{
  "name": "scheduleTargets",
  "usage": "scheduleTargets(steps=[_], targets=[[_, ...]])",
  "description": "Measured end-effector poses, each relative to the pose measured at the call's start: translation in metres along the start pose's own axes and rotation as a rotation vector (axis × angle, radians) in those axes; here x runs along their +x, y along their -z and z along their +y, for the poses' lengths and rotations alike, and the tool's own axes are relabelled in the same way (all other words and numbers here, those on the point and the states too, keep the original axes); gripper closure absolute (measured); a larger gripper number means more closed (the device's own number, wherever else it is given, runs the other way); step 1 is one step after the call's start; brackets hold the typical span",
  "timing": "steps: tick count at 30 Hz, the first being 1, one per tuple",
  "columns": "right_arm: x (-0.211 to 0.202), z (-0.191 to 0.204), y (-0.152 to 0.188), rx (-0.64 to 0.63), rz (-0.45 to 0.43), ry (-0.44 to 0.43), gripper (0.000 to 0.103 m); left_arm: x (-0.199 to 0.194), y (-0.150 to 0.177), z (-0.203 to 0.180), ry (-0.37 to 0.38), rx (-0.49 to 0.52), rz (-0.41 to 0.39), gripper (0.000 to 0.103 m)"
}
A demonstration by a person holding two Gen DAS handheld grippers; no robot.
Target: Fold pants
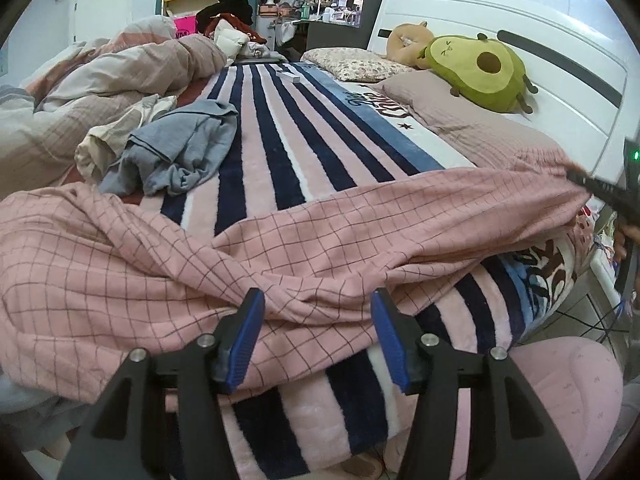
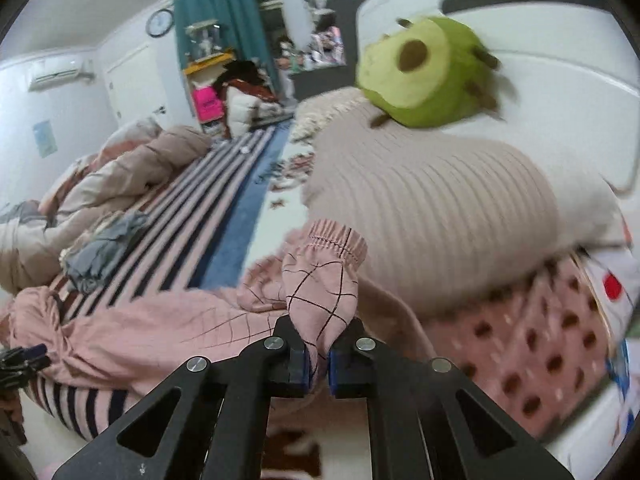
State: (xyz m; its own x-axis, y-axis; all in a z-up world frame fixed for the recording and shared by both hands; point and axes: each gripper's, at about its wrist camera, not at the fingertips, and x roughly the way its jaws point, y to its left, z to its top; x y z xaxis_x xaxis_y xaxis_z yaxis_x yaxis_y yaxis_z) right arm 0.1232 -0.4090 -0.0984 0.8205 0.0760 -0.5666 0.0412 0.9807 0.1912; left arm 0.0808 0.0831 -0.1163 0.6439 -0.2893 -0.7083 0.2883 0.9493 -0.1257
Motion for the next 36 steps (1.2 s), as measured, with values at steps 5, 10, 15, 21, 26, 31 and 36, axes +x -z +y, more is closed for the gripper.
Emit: scheduleTargets(steps=[5, 10, 15, 21, 26, 31, 36], targets=[[0.024, -0.017, 0.027, 0.020, 0.123, 0.040, 0.090, -0.012, -0.001, 0.006, -0.022, -0.041, -0.018, 0.045], [0.002, -0.017, 0.011, -0.004, 0.003, 0.046, 0.043, -0.037, -0.016, 0.028, -0.156, -0.095, -0.067, 0.037], [0.007, -0.002, -0.009, -0.045, -0.037, -0.013, 0.043, -0.030, -0.040, 0.057, -0.283, -0.177, -0.053, 0.037], [0.025, 0.019, -0.008, -0.087, -0.043, -0.084, 0.043, 0.015, -0.056, 0.081, -0.445, -0.232, 0.005, 0.037], [0.032, 0.021, -0.005, -0.104, -0.030, -0.110, 0.043, 0.051, -0.062, 0.100, -0.580, -0.222, 0.044, 0.042], [0.042, 0.022, -0.006, -0.113, -0.005, -0.132, 0.043, 0.073, -0.071, 0.121, -0.626, -0.244, 0.065, 0.095], [0.043, 0.017, -0.009, -0.086, -0.006, -0.140, 0.043, 0.046, -0.092, 0.107, -0.581, -0.174, -0.085, 0.099]])
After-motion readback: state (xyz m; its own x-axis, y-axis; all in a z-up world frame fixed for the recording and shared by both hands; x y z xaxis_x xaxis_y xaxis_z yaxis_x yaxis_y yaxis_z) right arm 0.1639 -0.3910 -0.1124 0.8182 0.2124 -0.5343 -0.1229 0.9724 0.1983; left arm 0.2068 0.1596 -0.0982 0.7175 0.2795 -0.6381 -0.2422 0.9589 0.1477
